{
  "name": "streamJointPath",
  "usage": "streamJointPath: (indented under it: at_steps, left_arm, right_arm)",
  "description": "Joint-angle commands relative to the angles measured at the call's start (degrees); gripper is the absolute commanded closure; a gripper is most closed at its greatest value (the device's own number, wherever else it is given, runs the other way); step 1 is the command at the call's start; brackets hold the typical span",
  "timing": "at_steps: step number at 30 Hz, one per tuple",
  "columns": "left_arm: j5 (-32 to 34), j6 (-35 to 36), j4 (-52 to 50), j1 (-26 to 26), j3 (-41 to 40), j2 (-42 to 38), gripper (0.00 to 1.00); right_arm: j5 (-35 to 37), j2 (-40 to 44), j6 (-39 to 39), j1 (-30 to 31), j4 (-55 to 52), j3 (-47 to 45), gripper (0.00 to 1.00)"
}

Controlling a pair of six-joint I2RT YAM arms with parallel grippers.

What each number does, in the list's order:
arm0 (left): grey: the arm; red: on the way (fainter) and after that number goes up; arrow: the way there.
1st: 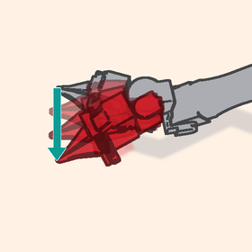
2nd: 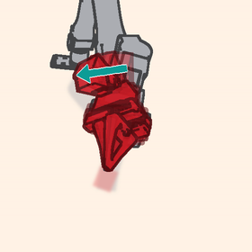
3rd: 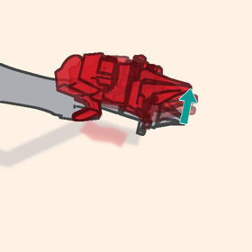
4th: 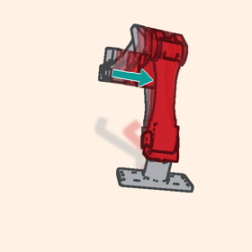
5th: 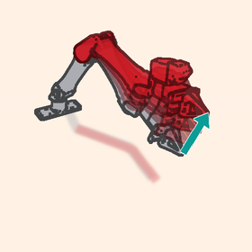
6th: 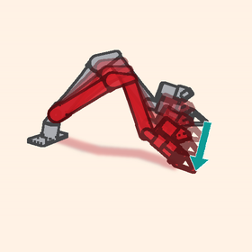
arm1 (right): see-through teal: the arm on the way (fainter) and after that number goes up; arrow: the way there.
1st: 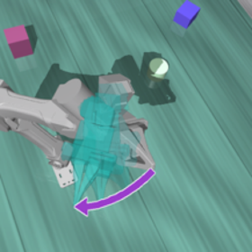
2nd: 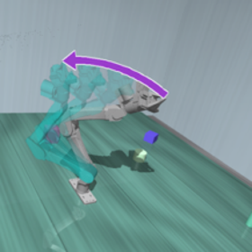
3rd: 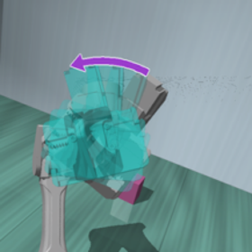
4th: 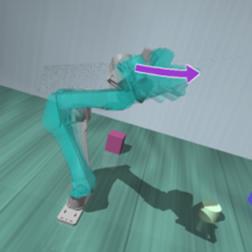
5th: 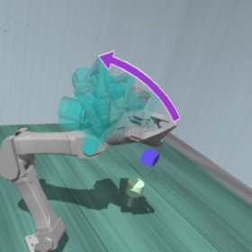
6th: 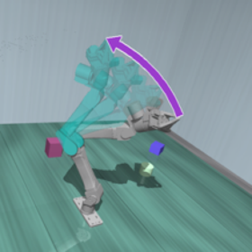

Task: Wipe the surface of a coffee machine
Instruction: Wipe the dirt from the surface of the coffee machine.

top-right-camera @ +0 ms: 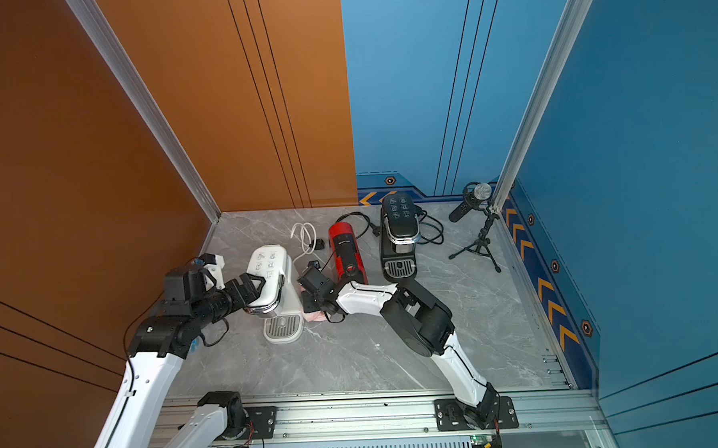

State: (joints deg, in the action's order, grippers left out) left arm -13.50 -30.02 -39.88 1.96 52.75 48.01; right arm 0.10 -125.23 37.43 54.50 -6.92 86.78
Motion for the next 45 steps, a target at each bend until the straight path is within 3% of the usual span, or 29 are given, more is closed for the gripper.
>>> streamJointPath:
  at_steps: [1,7,12,16,25,36,39,45]
  left_arm:
    - [1.06,1.06,-3.58,0.42,-1.66,0.42,0.08]
    - [0.40,1.14,-3.65,0.46,-0.99,-0.11,0.07]
    - [0.32,0.97,-3.71,0.50,-0.72,-0.46,0.08]
    - [0.21,0.68,-3.72,0.50,-0.35,-0.37,0.07]
    - [0.03,0.40,-3.70,0.50,-0.01,-0.03,0.08]
    - [-0.03,-0.09,-3.63,0.75,-0.58,0.15,0.08]
    - [-0.24,-0.32,-3.63,0.94,-0.61,0.24,0.08]
    - [-0.57,-0.67,-3.61,1.16,-0.39,-0.92,0.08]
  right_arm:
    - [-2.92,1.99,-0.01,1.84,-0.66,0.33,1.00]
    - [-2.00,13.37,-3.40,0.82,-1.60,0.43,1.00]
    - [-3.21,17.51,-3.83,-1.01,-1.60,3.26,1.00]
    - [-4.44,14.85,-2.52,-1.24,-1.72,5.79,1.00]
    - [-0.99,8.16,2.79,-0.41,3.42,0.02,1.00]
    - [-0.53,2.18,3.83,2.65,4.07,-3.60,1.00]
    - [-0.67,5.91,3.48,2.68,3.94,-5.61,1.00]
    - [-1.40,24.44,2.38,3.41,5.56,-13.26,1.00]
